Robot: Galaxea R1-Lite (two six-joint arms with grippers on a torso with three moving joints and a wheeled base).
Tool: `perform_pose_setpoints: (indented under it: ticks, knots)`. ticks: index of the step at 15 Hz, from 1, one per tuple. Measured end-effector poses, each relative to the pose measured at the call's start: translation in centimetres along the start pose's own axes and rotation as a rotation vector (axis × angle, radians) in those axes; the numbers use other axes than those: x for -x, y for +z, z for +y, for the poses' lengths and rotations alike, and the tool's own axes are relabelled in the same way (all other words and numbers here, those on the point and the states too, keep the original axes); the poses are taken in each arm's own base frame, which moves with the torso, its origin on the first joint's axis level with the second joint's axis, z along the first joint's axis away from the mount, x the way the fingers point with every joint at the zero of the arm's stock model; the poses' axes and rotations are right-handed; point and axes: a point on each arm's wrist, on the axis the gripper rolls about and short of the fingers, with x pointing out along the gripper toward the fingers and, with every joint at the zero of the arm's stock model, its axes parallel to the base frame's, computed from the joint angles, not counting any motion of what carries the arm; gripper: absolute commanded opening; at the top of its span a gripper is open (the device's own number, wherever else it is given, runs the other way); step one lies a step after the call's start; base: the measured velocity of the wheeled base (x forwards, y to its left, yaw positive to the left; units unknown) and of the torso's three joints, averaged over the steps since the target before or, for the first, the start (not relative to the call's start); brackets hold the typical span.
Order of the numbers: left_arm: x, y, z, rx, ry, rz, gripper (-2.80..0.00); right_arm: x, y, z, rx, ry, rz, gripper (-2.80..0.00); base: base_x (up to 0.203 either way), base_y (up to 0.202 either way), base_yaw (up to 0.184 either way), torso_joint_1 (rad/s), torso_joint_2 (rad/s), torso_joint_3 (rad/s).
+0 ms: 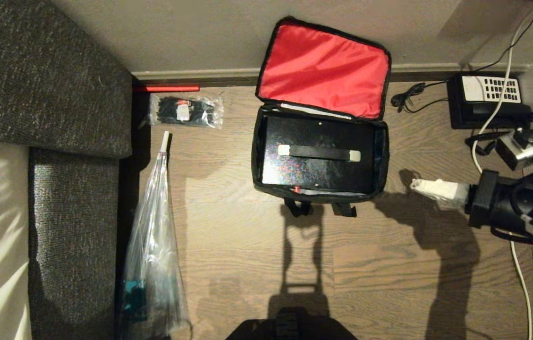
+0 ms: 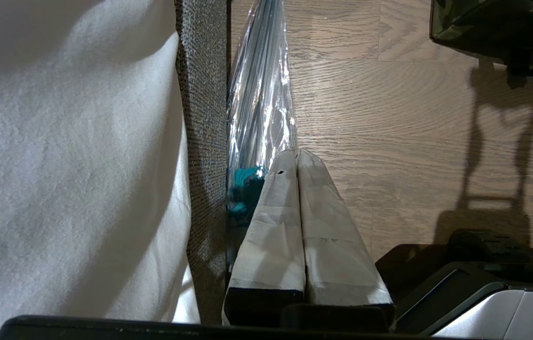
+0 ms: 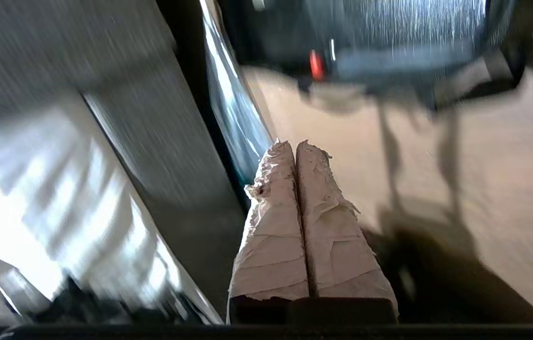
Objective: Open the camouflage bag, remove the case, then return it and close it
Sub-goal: Grip the handle
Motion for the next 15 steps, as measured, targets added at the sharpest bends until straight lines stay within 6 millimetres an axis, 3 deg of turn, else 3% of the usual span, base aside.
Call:
perform_pose_setpoints:
  ticks: [4, 8, 11, 13, 15]
  knots:
    - [0.0, 0.0, 0.0, 0.0, 0.0, 0.0, -2.8, 5.1, -3.2, 2.9, 0.08, -0.055, 0.083, -2.8, 0.0, 0.0, 0.0, 0.0, 0.0, 0.0]
    - [0.0, 0.0, 0.0, 0.0, 0.0, 0.0, -2.8, 12.6, -8.5, 6.0, 0.267, -0.154, 0.085, -2.8, 0.0, 0.0, 0.0, 0.0, 0.0, 0.0]
    - [0.0, 0.0, 0.0, 0.0, 0.0, 0.0, -2.8, 16.7, -13.5, 5.9, 0.412, -0.367, 0.098, -2.8, 0.0, 0.0, 0.0, 0.0, 0.0, 0.0]
    - [0.0, 0.0, 0.0, 0.001, 0.0, 0.0, -2.8, 18.0, -16.5, 4.9, 0.474, -0.463, 0.094, -2.8, 0.0, 0.0, 0.0, 0.0, 0.0, 0.0]
    - [0.0, 0.0, 0.0, 0.001, 0.0, 0.001, -2.8, 18.4, -17.9, 4.4, 0.511, -0.486, 0.019, -2.8, 0.0, 0.0, 0.0, 0.0, 0.0, 0.0]
